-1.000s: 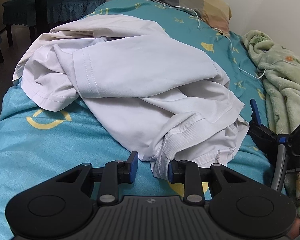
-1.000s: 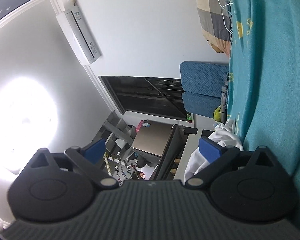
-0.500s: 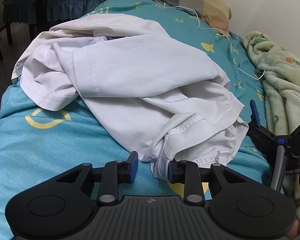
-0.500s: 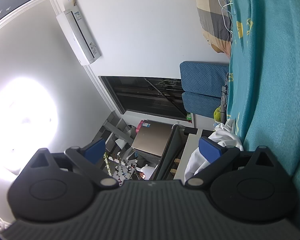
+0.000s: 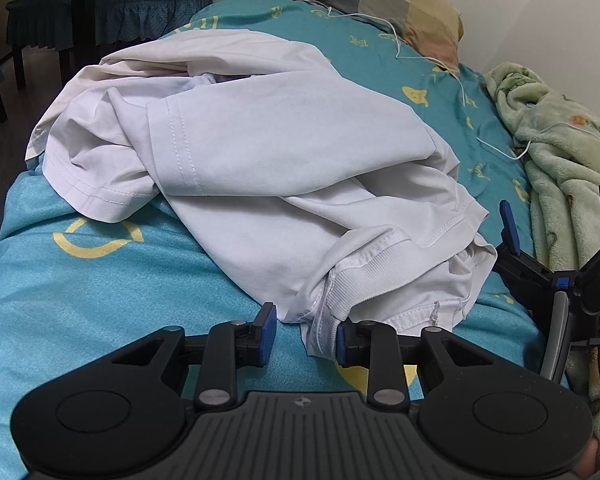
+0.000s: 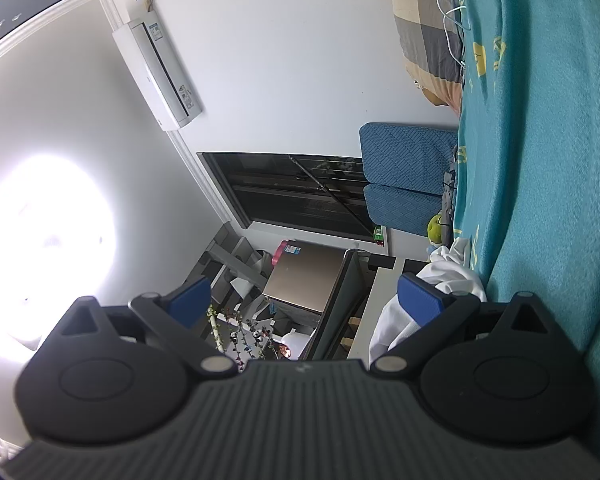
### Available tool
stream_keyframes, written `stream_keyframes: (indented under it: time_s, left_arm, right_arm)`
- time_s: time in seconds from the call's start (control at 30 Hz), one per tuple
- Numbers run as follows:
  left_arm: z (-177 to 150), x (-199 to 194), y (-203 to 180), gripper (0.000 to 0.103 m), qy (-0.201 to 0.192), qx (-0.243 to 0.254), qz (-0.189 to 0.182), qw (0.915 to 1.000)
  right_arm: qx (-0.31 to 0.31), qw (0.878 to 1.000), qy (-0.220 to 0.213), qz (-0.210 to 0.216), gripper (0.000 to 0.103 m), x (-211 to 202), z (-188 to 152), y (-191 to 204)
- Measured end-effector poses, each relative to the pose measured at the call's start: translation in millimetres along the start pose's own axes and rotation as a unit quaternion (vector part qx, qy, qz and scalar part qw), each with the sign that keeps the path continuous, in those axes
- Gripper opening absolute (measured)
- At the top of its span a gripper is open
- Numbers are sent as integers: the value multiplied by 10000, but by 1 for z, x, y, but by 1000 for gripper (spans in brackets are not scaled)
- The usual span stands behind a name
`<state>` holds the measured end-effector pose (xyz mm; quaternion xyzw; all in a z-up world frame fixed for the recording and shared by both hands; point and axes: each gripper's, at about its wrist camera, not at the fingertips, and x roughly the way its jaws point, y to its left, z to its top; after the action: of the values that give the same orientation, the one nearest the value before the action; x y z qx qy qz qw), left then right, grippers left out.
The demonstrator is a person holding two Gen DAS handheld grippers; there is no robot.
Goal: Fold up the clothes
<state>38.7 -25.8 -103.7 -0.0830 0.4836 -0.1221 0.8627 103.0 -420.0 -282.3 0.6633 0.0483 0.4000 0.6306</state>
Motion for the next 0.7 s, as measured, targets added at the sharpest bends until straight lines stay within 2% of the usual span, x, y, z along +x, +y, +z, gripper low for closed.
stream_keyframes:
  time_s: [0.7]
  left_arm:
    - [1,1,-1,31,17,31,23,10000]
  right_arm:
    - [1,10000,-1,1,101,0,0,0]
